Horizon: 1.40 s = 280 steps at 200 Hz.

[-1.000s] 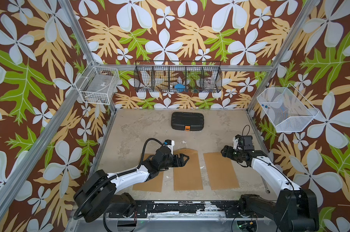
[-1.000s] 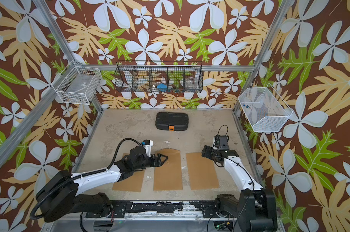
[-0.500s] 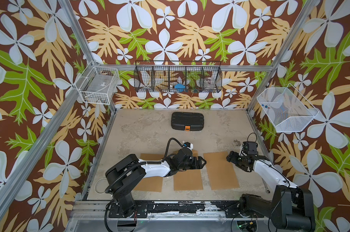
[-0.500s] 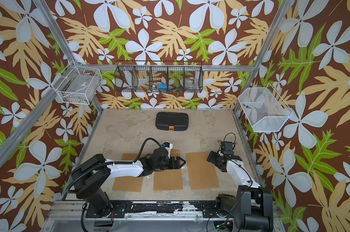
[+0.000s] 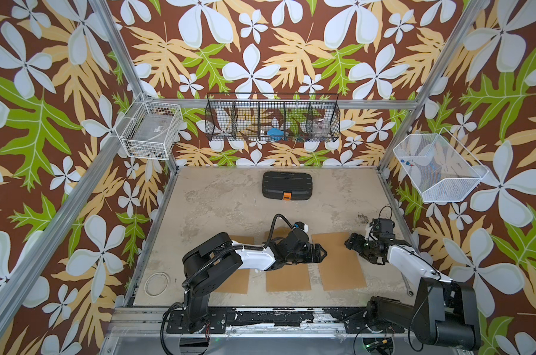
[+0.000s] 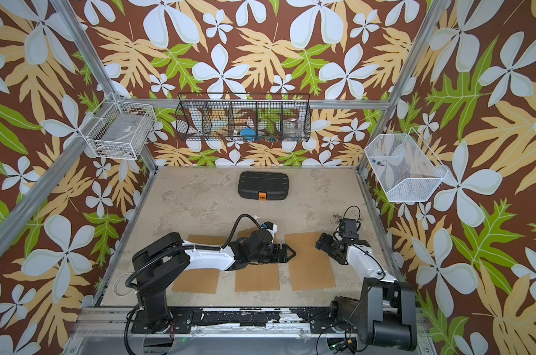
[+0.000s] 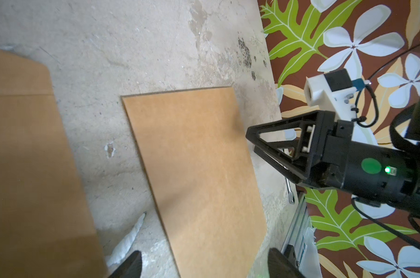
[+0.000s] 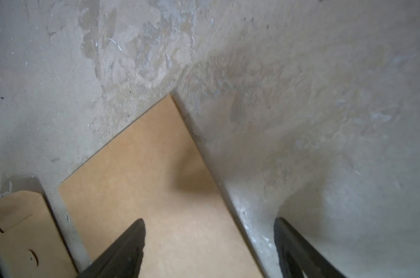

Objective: Open the file bag
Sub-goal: Pick up the file bag from the center of the board.

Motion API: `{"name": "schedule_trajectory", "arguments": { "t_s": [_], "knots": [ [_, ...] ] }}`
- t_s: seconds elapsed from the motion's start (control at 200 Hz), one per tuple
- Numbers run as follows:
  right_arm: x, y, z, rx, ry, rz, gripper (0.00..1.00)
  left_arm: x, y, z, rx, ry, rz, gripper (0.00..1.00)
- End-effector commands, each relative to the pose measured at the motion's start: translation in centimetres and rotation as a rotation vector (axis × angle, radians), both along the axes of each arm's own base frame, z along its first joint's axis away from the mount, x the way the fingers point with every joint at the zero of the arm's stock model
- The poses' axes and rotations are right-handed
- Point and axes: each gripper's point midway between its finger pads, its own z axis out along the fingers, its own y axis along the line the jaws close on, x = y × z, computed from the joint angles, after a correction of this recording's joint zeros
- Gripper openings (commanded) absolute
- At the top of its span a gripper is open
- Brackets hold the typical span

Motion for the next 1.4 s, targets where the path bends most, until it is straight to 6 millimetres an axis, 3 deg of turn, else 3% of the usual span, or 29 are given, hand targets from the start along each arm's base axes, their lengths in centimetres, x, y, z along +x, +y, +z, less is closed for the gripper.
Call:
{"name": "schedule_trajectory", "arguments": {
  "t_s": [0.0,0.766,1.396],
  "knots": [
    [0.1,0.1,-0.1,0.005,-0.008,0.011,0.84,0.4,-0.3,-0.2,0.015,0.001,0.015,0.85],
    [0.1,0.5,-0.8,0.034,-0.006,0.023,0.84,1.0,-1.7,-3.6,0.083,0.054,0.017,0.82],
    [-0.5,1.3,-2.1,0.08,0.021,0.046,0.83,1.9,-4.2,-2.1,-0.016,0.054,0.018,0.82]
  ]
}}
